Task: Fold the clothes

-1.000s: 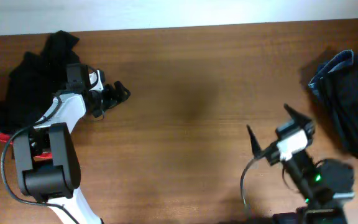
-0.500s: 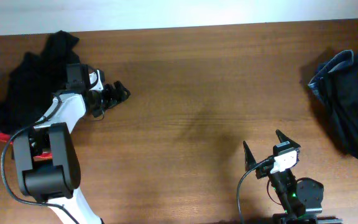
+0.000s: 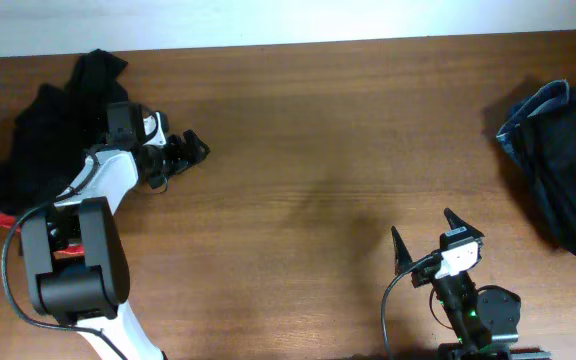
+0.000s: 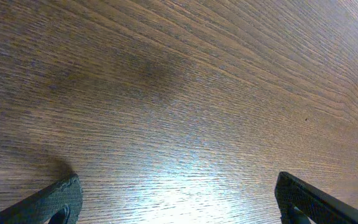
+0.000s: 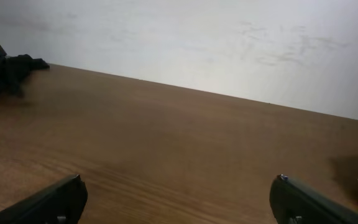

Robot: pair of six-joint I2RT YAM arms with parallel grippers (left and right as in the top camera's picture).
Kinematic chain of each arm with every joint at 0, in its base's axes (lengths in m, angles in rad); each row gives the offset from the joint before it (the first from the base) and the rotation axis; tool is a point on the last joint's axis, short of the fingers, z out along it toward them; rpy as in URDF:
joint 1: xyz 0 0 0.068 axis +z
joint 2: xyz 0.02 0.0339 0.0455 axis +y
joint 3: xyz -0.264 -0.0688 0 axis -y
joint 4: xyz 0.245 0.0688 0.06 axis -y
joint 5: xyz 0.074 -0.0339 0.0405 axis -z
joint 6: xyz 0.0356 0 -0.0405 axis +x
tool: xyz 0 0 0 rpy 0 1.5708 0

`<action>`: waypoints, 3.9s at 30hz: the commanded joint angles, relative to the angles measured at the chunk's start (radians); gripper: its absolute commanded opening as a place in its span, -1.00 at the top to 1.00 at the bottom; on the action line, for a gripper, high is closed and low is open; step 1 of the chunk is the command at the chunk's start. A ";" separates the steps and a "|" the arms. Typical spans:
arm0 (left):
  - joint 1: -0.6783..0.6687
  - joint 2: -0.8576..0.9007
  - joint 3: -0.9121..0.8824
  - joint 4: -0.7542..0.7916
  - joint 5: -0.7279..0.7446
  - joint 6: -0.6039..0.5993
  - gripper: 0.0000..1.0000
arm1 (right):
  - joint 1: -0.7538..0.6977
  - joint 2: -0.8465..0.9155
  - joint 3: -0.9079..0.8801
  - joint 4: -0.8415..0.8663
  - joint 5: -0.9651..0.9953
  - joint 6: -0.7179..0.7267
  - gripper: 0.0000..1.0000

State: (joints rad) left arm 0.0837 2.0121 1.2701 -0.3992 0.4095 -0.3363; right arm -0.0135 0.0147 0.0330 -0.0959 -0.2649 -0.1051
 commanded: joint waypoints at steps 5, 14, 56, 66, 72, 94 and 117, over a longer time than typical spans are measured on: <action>0.009 0.000 -0.038 -0.102 -0.227 0.009 -0.99 | -0.007 -0.011 -0.011 0.003 0.015 0.009 -0.97; -0.002 -0.407 -0.041 -0.108 -0.428 0.113 -0.99 | -0.007 -0.011 -0.011 0.003 0.015 0.009 -0.97; -0.003 -2.009 -1.221 0.445 -0.166 0.543 -0.99 | -0.007 -0.011 -0.011 0.003 0.015 0.009 -0.97; -0.008 -2.007 -1.261 0.331 -0.223 0.520 -0.99 | -0.007 -0.011 -0.011 0.003 0.015 0.009 -0.97; -0.009 -1.999 -1.261 0.335 -0.222 0.521 -0.99 | -0.007 -0.011 -0.011 0.003 0.015 0.009 -0.97; -0.009 -1.999 -1.261 0.335 -0.222 0.521 -0.99 | -0.007 -0.011 -0.011 0.003 0.015 0.009 -0.97; -0.009 -1.999 -1.261 0.335 -0.222 0.521 -0.99 | -0.007 -0.011 -0.011 0.003 0.015 0.009 -0.97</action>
State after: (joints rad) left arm 0.0795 0.0147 0.0166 -0.0643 0.2016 0.1905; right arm -0.0135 0.0120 0.0315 -0.0925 -0.2615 -0.1040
